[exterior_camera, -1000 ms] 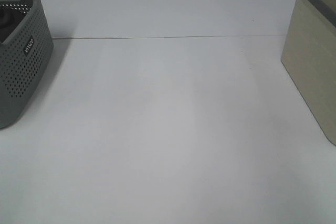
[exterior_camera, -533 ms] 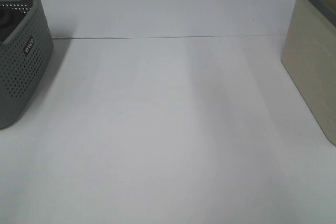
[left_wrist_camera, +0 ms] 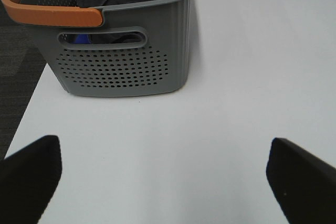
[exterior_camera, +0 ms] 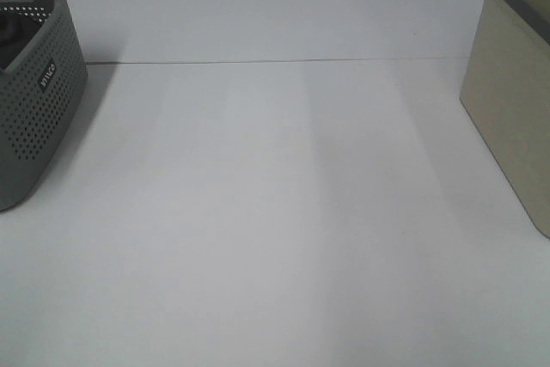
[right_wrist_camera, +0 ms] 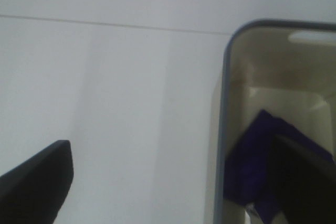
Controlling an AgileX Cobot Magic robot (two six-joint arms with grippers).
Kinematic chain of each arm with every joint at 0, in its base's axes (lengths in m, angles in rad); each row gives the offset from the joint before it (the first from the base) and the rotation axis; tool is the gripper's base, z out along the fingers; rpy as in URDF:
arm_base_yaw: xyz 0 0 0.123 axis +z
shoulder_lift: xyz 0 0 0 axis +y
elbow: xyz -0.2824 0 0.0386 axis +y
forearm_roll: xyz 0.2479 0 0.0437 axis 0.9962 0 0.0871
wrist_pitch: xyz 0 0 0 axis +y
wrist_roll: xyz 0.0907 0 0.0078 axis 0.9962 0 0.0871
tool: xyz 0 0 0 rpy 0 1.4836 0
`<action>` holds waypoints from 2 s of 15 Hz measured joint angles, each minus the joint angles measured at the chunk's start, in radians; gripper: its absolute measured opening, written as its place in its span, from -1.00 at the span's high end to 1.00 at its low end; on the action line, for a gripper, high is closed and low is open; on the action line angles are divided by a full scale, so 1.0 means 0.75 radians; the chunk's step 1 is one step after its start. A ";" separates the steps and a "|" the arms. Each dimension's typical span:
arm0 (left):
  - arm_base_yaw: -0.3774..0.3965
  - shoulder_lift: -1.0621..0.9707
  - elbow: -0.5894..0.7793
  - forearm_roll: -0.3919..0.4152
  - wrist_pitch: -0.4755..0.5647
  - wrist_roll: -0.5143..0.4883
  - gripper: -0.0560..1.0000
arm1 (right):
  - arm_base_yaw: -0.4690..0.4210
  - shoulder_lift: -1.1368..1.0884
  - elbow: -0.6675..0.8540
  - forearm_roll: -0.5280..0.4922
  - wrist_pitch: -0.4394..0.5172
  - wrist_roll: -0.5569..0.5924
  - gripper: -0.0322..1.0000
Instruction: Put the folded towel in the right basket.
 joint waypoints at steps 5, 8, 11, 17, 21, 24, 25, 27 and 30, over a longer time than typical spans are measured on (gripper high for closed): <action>0.000 0.000 0.000 0.000 0.000 0.000 -0.98 | 0.000 -0.981 1.131 0.012 -0.123 0.003 -0.92; 0.000 0.000 0.000 0.000 0.000 0.000 -0.98 | 0.000 -1.513 1.533 -0.001 -0.125 0.001 -0.92; 0.000 0.000 0.000 0.000 0.000 0.000 -0.98 | 0.000 -1.861 1.733 -0.025 -0.107 0.001 -0.92; 0.000 0.000 0.000 0.000 0.000 0.000 -0.98 | 0.000 -2.219 1.956 -0.029 -0.119 0.003 -0.92; 0.000 0.000 0.000 0.000 0.000 0.000 -0.98 | 0.000 -2.221 1.968 -0.025 -0.141 0.003 -0.92; 0.000 0.000 0.000 0.000 0.000 0.000 -0.98 | 0.000 -2.221 1.968 -0.025 -0.143 0.003 -0.92; 0.000 0.000 0.000 0.000 0.000 0.000 -0.98 | 0.000 -2.221 1.968 -0.025 -0.144 0.003 -0.92; 0.000 0.000 0.000 0.000 0.000 0.000 -0.98 | 0.000 -2.221 1.968 -0.025 -0.147 0.003 -0.92; 0.000 0.000 0.000 0.000 0.000 0.000 -0.98 | -0.017 -2.221 1.968 -0.025 -0.147 0.003 -0.92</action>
